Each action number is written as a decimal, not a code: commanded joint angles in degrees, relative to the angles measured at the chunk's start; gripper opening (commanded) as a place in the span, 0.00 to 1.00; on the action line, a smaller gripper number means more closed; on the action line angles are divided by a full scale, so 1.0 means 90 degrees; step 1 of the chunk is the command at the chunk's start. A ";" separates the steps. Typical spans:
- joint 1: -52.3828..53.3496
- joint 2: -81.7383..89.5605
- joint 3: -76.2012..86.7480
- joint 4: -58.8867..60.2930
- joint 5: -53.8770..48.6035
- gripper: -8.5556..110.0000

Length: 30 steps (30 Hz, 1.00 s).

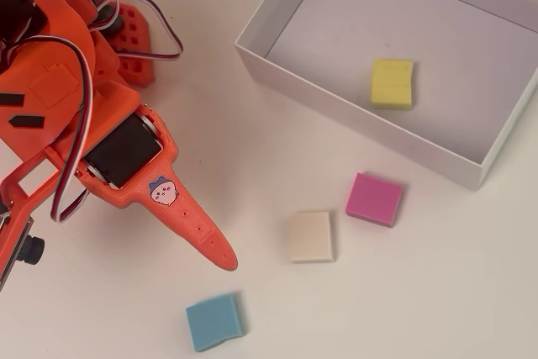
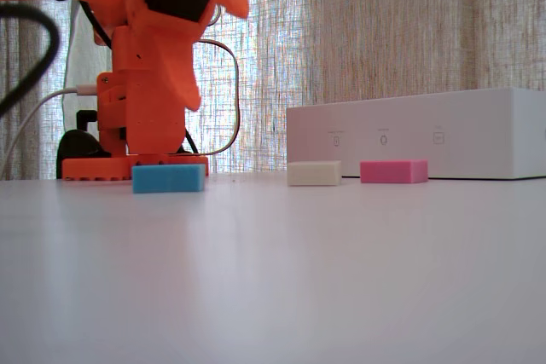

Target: Grasp the yellow cuboid and put it in the bin.

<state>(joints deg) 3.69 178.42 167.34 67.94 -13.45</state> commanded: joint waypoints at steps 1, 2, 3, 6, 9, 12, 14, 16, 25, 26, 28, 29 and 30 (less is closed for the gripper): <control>0.0059 0.0244 -0.0010 0.0244 -0.0088 0.25; 0.0059 0.0303 0.0000 0.0303 -0.0098 0.21; 0.0059 0.0361 0.0010 0.0371 -0.0127 0.15; 0.0068 0.0566 0.0029 0.0547 -0.0156 0.12; 0.0078 0.0830 0.0078 0.0693 -0.0186 0.05; 0.0059 0.1064 0.0117 0.0840 -0.0225 0.01; 0.0059 0.1230 0.0146 0.0928 -0.0234 0.00; 0.0078 0.1240 0.0156 0.0937 -0.0234 0.00; 0.0107 0.1240 0.0156 0.0928 -0.0205 0.00; 0.0107 0.1240 0.0156 0.0928 -0.0205 0.00; 0.0107 0.1240 0.0156 0.0928 -0.0205 0.00; 0.0107 0.1240 0.0156 0.0928 -0.0205 0.00; 0.0107 0.1240 0.0156 0.0928 -0.0205 0.00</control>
<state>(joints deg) 4.75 189.49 169.01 76.11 -14.94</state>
